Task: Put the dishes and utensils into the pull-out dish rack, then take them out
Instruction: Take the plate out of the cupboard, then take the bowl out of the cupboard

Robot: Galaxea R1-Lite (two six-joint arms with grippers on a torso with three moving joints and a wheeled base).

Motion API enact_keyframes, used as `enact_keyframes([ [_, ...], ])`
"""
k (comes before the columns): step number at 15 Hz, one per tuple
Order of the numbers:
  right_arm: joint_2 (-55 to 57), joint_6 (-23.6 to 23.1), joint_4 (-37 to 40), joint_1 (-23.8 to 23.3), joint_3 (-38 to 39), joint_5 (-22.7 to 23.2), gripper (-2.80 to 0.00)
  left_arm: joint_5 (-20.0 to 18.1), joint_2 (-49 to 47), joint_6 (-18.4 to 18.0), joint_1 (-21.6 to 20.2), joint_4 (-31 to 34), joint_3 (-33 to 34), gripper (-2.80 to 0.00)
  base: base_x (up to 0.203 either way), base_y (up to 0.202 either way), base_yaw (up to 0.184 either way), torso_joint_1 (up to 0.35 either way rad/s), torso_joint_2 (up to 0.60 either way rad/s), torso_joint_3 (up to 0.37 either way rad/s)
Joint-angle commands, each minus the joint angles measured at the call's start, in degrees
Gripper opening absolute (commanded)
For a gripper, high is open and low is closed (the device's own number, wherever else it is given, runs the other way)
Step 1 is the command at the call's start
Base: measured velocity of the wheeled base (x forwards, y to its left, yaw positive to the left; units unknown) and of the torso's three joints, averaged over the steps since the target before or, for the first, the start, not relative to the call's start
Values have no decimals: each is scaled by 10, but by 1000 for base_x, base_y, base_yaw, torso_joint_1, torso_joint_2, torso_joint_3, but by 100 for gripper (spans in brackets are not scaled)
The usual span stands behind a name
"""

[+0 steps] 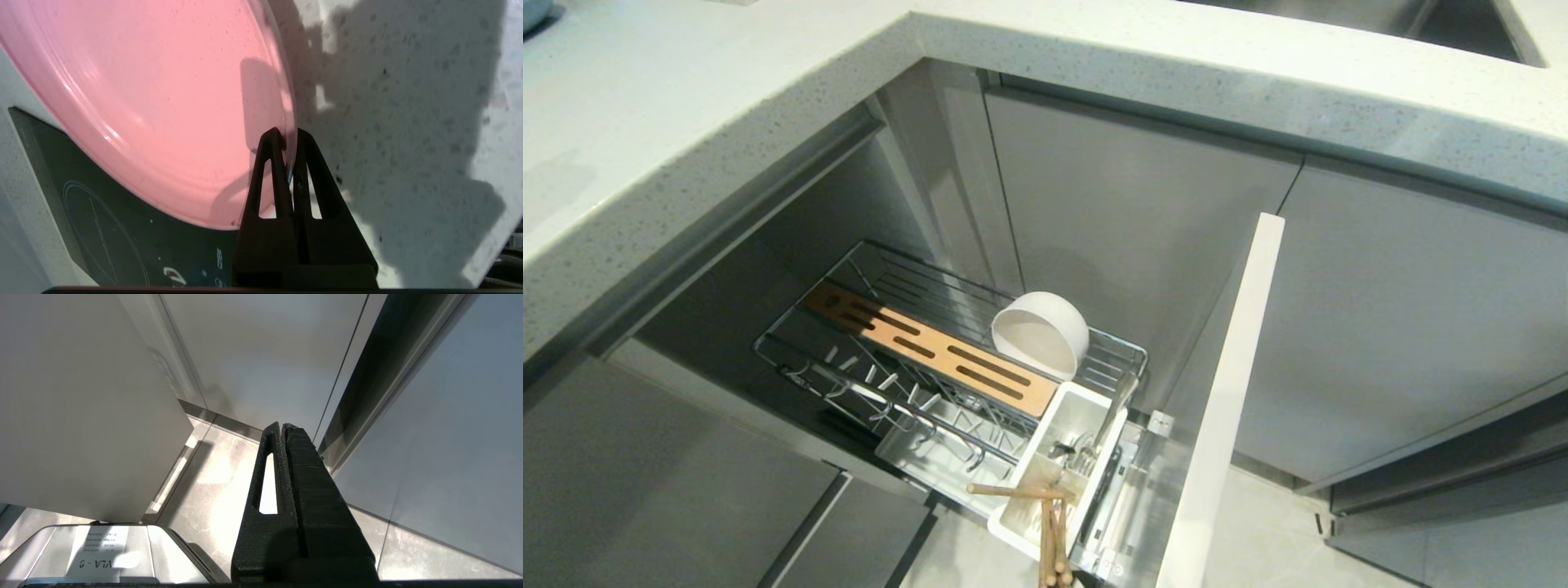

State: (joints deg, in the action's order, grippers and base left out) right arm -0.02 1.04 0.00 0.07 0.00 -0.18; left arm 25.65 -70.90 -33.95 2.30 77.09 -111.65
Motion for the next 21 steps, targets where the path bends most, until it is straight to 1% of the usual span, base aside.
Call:
enact_keyframes([
  [1,0,0,0,0,1,0,-280,2,-17,-2,2,5,-1,-280,0,0,0,0,0,0],
  [2,0,0,0,0,1,0,-280,6,-17,-1,2,4,-1,-280,0,0,0,0,0,0],
  [3,0,0,0,0,1,0,-280,7,-17,0,2,2,-1,0,0,0,0,0,0,0],
  [8,0,0,0,0,1,0,-280,1,-5,3,2,-18,-1,0,0,0,0,0,0,0],
  [9,0,0,0,0,1,0,-280,-9,1,4,2,-23,-1,0,0,0,0,0,0,0],
  [11,0,0,0,0,1,0,-280,-55,20,12,2,-42,-1,0,0,0,0,0,0,0],
  [12,0,0,0,0,1,0,-280,-84,29,27,2,-54,0,0,0,0,0,0,0,0],
  [13,0,0,0,0,1,0,-280,-124,40,52,2,-68,0,0,0,0,0,0,0,0],
  [14,0,0,0,0,1,0,-280,-169,53,88,2,-84,0,0,0,0,0,0,0,0],
  [15,0,0,0,0,1,0,-280,-202,63,126,2,-101,0,0,0,0,0,0,0,0],
  [16,0,0,0,0,1,0,-280,-246,76,182,2,-124,0,0,0,0,0,0,0,0],
  [17,0,0,0,0,1,0,-280,-281,89,241,3,-156,1,0,0,0,0,0,0,0],
  [18,0,0,0,0,1,0,-280,-307,101,291,4,-187,1,0,0,0,0,0,0,0],
  [19,0,0,0,0,1,0,-280,-323,110,362,7,-221,2,0,0,0,0,0,0,0],
  [20,0,0,0,0,1,0,-280,-330,117,444,11,-260,3,0,0,0,0,0,0,0],
  [21,0,0,0,0,1,0,-280,-334,121,518,15,-300,4,-87,0,0,0,0,0,0],
])
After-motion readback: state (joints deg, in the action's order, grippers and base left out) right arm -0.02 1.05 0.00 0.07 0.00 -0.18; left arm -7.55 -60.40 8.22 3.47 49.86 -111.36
